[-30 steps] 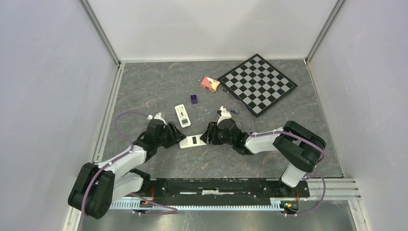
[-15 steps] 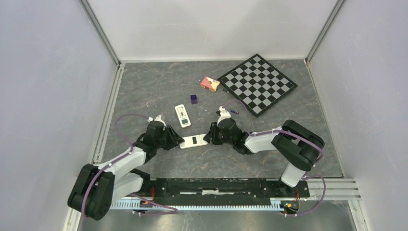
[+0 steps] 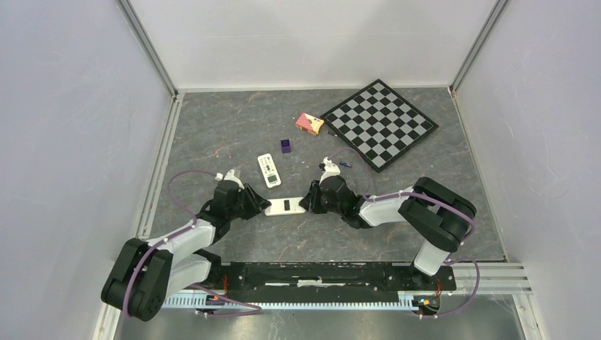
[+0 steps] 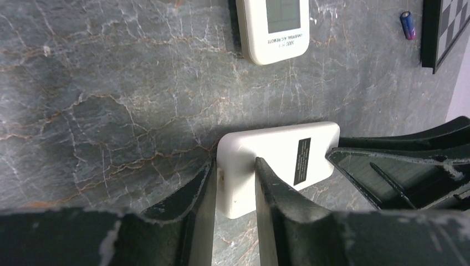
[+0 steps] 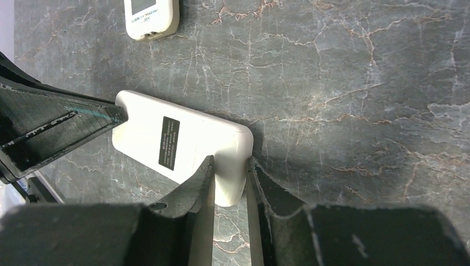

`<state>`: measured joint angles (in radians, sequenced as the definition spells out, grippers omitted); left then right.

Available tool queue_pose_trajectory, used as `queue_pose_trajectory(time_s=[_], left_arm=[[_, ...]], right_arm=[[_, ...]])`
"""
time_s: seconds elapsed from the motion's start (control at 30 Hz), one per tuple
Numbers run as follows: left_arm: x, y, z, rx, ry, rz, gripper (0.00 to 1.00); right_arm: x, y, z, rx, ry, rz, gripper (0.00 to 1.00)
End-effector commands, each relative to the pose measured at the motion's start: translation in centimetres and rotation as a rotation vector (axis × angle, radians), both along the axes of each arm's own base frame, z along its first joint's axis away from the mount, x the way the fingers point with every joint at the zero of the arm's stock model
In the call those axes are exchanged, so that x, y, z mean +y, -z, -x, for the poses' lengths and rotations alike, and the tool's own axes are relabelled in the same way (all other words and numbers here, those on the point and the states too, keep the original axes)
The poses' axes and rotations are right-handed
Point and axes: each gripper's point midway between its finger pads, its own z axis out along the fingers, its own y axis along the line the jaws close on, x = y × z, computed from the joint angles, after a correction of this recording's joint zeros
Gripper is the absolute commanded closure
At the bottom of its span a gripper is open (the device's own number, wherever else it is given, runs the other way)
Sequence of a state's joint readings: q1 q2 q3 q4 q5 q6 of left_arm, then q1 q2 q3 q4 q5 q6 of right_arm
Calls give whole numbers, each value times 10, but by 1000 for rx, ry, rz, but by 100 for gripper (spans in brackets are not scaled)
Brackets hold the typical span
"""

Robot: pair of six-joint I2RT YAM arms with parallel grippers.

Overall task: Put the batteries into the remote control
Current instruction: Load the battery cover into the remote control.

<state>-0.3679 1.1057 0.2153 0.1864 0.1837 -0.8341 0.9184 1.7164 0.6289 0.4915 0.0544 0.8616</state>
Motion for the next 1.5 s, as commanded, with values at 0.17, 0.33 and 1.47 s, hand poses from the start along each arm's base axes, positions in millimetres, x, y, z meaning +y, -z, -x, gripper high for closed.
queue_pose_trajectory(time_s=[0.17,0.33,1.47], left_arm=[[-28,22,43,141,95,108,78],[-27,31,54,155,88,111,82],[57,-103,-9,-134,-191,-277,21]], right_arm=[[58,5,66,103,-253,-111,82],[85,-4,61,171,-210,-121,85],[3,-76,-11,-597,-674,397,2]])
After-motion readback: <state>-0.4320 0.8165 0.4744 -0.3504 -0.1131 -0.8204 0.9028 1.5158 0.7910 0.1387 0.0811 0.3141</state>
